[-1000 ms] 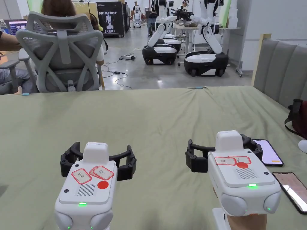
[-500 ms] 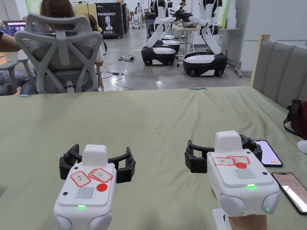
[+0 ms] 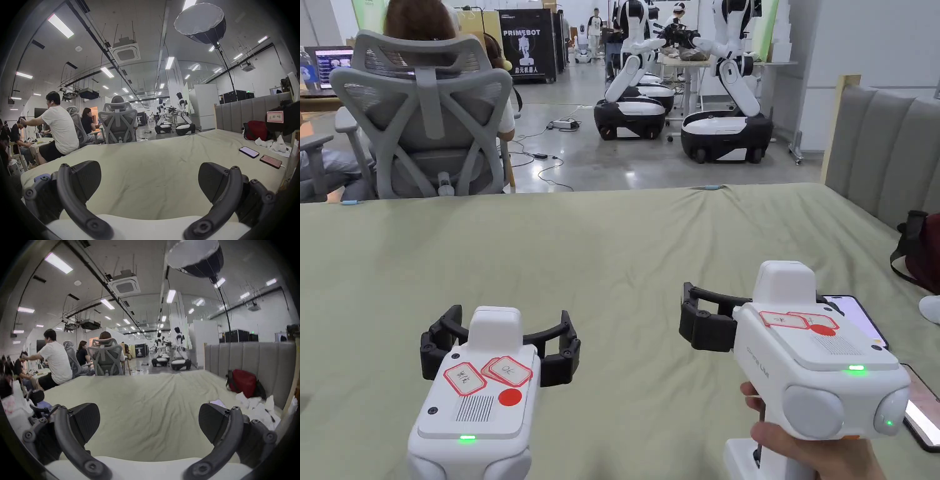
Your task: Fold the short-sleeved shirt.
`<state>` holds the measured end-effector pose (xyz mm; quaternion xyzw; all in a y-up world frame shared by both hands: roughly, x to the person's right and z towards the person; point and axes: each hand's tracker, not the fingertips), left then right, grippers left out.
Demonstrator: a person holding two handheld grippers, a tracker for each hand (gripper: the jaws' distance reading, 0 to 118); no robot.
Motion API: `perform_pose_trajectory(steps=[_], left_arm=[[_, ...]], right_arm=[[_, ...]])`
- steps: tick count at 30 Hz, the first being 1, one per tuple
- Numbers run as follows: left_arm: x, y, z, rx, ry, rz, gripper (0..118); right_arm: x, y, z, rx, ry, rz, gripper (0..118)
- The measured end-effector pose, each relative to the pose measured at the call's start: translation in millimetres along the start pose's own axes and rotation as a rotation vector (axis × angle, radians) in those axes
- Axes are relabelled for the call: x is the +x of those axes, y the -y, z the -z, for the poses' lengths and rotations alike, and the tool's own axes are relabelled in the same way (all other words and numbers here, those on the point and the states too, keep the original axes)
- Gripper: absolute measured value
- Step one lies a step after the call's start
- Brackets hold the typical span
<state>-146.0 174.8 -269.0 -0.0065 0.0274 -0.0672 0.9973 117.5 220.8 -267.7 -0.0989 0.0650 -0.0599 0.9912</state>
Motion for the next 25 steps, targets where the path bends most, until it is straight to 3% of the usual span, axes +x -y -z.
perform_pose_trajectory(steps=[4, 10, 17, 23, 25], left_arm=[[0, 0, 1, -0.006, -0.003, -0.003, 118], [2, 1, 0, -0.001, 0.002, 0.001, 118], [1, 2, 0, -0.005, 0.003, 0.002, 118], [2, 2, 0, -0.012, -0.002, 0.001, 118], [2, 2, 0, -0.011, -0.001, 0.002, 118]], right_arm=[[-6, -4, -5, 0.035, 0.048, 0.030, 118], [-11, -1, -8, 0.072, 0.046, -0.073, 118], [-12, 0, -6, 0.069, 0.062, -0.101, 118], [-10, 1, -6, 0.031, 0.051, -0.053, 118], [-8, 2, -10, 0.033, -0.022, -0.137, 118]])
